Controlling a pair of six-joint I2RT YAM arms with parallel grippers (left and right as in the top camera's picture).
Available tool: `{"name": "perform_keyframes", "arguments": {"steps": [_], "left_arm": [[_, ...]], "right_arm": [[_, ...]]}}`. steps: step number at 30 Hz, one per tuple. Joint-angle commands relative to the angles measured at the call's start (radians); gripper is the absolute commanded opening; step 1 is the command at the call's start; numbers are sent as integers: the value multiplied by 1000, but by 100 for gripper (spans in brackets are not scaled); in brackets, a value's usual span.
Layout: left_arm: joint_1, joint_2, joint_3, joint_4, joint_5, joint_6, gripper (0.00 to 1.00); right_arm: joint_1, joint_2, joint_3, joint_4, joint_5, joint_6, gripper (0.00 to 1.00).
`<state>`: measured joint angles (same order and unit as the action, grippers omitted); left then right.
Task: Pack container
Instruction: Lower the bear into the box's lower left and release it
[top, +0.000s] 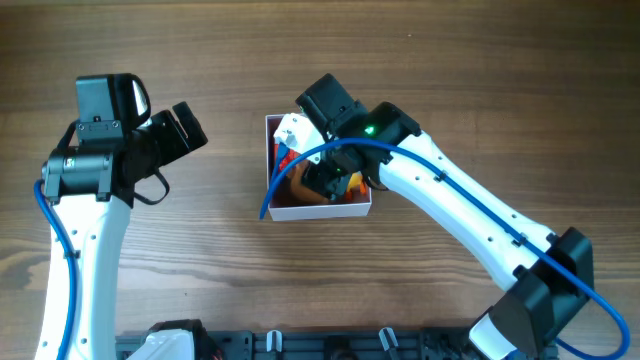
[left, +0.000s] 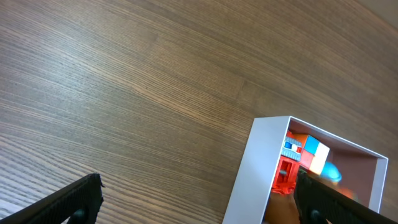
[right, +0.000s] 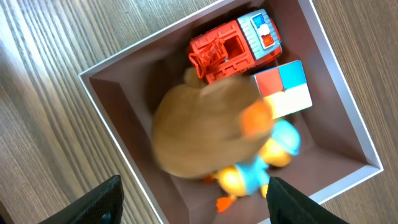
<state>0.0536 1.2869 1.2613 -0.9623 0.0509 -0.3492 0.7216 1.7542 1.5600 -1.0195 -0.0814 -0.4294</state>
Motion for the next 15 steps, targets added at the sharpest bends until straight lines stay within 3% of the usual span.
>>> {"name": "perform_keyframes", "arguments": {"steps": [1,8,9,14,15], "left_arm": [[6,6,1,0,4,6,100],[6,6,1,0,4,6,100],[6,6,1,0,4,6,100],[6,6,1,0,4,6,100],[6,6,1,0,4,6,100]], "right_arm": [[2,50,-3,10,-10,-16,71],[2,75,-3,42,-9,-14,68],[2,75,-3,58,-8,-14,64],[1,75,-5,50,-6,45,17],[1,75,-8,43,-12,48,17]]}}
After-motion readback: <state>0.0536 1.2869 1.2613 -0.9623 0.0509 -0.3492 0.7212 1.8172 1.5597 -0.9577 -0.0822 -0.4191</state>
